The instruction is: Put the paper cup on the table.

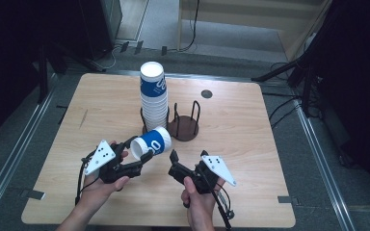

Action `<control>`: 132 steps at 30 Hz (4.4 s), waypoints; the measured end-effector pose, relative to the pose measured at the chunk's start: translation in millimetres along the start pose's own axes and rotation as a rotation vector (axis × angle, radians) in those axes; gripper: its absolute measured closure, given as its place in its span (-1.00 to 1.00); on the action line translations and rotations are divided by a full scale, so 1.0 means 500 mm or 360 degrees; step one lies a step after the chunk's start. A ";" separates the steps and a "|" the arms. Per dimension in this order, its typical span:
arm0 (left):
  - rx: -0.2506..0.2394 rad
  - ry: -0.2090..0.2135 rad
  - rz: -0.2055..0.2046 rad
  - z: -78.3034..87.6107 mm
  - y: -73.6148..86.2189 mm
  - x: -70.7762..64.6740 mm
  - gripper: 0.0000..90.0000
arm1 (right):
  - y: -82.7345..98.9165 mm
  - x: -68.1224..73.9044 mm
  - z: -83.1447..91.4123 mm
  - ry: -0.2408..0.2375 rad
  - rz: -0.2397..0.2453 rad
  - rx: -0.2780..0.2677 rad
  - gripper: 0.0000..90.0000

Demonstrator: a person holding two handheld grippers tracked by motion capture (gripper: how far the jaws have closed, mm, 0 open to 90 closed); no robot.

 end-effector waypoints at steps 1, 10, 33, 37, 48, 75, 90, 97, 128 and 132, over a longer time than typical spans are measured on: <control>-0.0005 0.0004 0.0002 0.000 0.000 -0.001 -0.35 | 0.001 -0.003 -0.004 0.0004 -0.0077 0.0010 -1.00; -0.0034 -0.0002 0.0020 0.000 0.001 0.000 -0.35 | 0.002 0.001 -0.003 -0.0039 -0.0461 0.0032 -1.00; -0.0100 0.0005 -0.0012 -0.007 0.003 -0.015 -0.35 | 0.027 0.041 -0.034 -0.0182 -0.1147 0.0139 -1.00; -0.0105 0.0014 -0.0019 -0.008 0.003 -0.019 -0.35 | 0.031 0.044 -0.041 -0.0205 -0.1207 0.0163 -1.00; -0.0111 0.0030 -0.0031 -0.010 0.005 -0.025 -0.35 | 0.036 0.050 -0.067 -0.0279 -0.1412 0.0226 -1.00; -0.0112 0.0040 -0.0076 -0.015 0.010 -0.034 -0.35 | 0.053 0.050 -0.117 -0.0504 -0.1675 0.0399 -0.75; -0.0152 0.0024 -0.0112 -0.009 0.008 -0.032 -0.37 | 0.051 0.060 -0.115 -0.0635 -0.1741 0.0402 -0.54; -0.0183 0.0044 -0.0048 0.002 0.000 -0.032 -0.68 | 0.040 0.058 -0.117 -0.0658 -0.1654 0.0365 -0.52; 0.0080 -0.0128 -0.0048 0.050 0.052 0.022 -1.00 | -0.024 0.009 -0.078 -0.0438 -0.0827 0.0029 -0.52; 0.0113 -0.0165 -0.0048 0.059 0.063 0.032 -1.00 | -0.030 0.002 -0.073 -0.0396 -0.0746 -0.0011 -0.52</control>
Point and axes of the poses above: each handheld gripper's, and its own axes: z roughly backward along the jaws, y roughly out of its underside, x roughly to its left, the point moved 4 cm from there along -z, roughly forward along the jaws, and after that the axes turned 6 degrees about -z, right-handed, at the moved point
